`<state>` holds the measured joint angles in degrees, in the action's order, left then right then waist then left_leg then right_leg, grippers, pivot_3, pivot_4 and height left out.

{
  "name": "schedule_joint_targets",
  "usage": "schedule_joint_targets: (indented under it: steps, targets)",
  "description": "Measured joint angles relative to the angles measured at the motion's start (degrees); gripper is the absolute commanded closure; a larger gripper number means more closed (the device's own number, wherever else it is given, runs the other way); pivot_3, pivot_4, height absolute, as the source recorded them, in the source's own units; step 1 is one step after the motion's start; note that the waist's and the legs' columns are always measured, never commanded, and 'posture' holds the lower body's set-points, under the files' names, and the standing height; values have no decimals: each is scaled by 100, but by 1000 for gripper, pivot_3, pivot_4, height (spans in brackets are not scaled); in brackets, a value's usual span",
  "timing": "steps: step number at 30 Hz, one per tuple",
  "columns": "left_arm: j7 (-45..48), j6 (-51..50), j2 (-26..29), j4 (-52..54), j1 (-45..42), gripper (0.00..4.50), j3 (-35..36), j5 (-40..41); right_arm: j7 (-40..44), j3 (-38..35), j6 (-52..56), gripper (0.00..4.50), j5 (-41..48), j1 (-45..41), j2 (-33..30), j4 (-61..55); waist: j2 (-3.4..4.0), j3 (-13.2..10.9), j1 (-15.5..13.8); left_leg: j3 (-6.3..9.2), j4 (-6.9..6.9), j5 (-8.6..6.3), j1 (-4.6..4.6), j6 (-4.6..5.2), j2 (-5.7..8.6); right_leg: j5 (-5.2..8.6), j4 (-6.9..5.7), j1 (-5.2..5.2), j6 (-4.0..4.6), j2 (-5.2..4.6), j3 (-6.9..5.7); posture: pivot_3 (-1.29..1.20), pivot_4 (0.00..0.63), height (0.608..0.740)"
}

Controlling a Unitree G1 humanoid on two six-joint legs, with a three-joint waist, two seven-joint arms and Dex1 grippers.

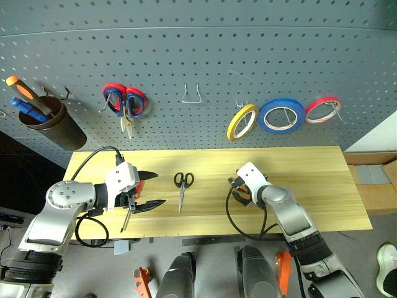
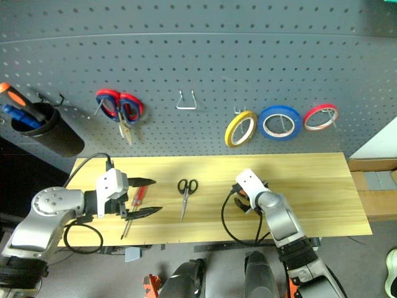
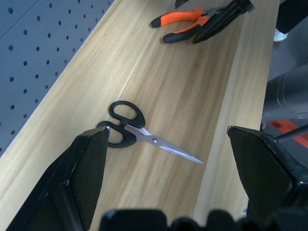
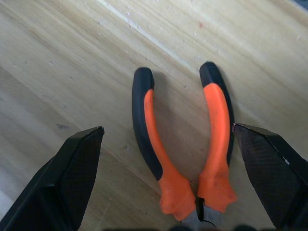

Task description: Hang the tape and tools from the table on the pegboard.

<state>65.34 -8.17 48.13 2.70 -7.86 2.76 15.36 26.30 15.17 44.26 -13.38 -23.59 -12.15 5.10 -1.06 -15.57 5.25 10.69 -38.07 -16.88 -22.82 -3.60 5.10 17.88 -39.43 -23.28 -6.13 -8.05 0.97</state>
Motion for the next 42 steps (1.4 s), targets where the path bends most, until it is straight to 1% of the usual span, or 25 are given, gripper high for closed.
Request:
schedule_joint_targets:
  steps: [5,8,11,12,17,20,23,24,26,30,33,38,42]
  targets:
    - [-86,-4,-8,24,44,289,0,0,-11,-106,-116,46,188,-245,-28,544,0,0,3,-1,0,0,1,0,-1,0,0,0,0,0,1,-65,275,740]
    - [-105,-4,-10,89,71,289,0,1,-13,-142,-133,615,299,-289,-27,639,0,0,3,0,0,0,0,0,-1,0,-1,0,0,0,0,-67,272,740]
    - [-119,-4,-20,124,85,289,0,1,-13,-140,-134,1577,353,-285,-31,646,0,0,2,0,-1,0,1,0,-1,0,-1,0,0,0,1,-69,269,740]
    - [-127,-4,-22,124,86,289,0,2,-12,-139,-134,1714,361,-284,-38,646,0,1,1,0,-1,0,1,0,-1,0,-2,0,0,0,1,-70,268,740]
    - [-278,-125,-160,125,108,289,22,101,-37,-97,-165,1714,367,-208,-74,556,-1,3,-5,0,-2,0,1,0,0,0,-2,0,0,0,1,-71,268,740]
    - [-445,-405,-284,146,173,289,215,335,-123,-92,-90,1714,393,-95,24,319,-1,3,14,0,-1,0,-1,0,-2,0,-7,-5,0,0,2,-70,271,740]
    - [-606,-721,-334,233,303,289,473,624,-154,-92,120,1714,529,-3,177,-359,-1,2,64,-1,-1,0,-4,0,-4,0,-10,-11,0,0,5,-64,273,740]
    - [-652,-853,-343,319,347,289,581,742,-160,-94,256,1714,578,0,241,-743,-1,2,73,0,-1,0,-4,0,-7,0,-11,-11,0,0,6,-61,273,740]
    - [-758,-1047,-354,485,437,289,755,937,-175,-99,565,1714,688,6,373,-1491,-1,2,78,-1,-1,0,-3,0,-47,0,-10,-11,0,2,5,-60,274,740]
    - [-1061,-1411,-482,767,642,289,1168,1298,-303,-91,1342,1714,1008,62,784,-2962,-1,2,79,-1,2,0,-3,-1,-67,-5,-8,-12,9,19,3,-59,275,740]
    - [-1248,-1568,-542,966,783,289,1368,1474,-426,-43,1776,1714,1166,13,992,-3684,-1,2,66,1,2,0,-1,-1,-68,-7,-7,-13,13,21,2,-54,273,740]
    - [-1351,-1669,-557,1192,1042,289,1588,1612,-548,-36,1916,1714,1405,-268,1115,-3999,0,2,35,-2,3,6,2,-12,-78,-17,-7,-19,29,37,3,-43,271,740]
    - [-1330,-1631,-555,1261,1177,289,1682,1610,-547,-53,1443,1714,1594,-692,1180,-3995,0,2,7,-2,11,12,2,-22,-79,-23,-4,-23,40,55,-2,-37,269,740]
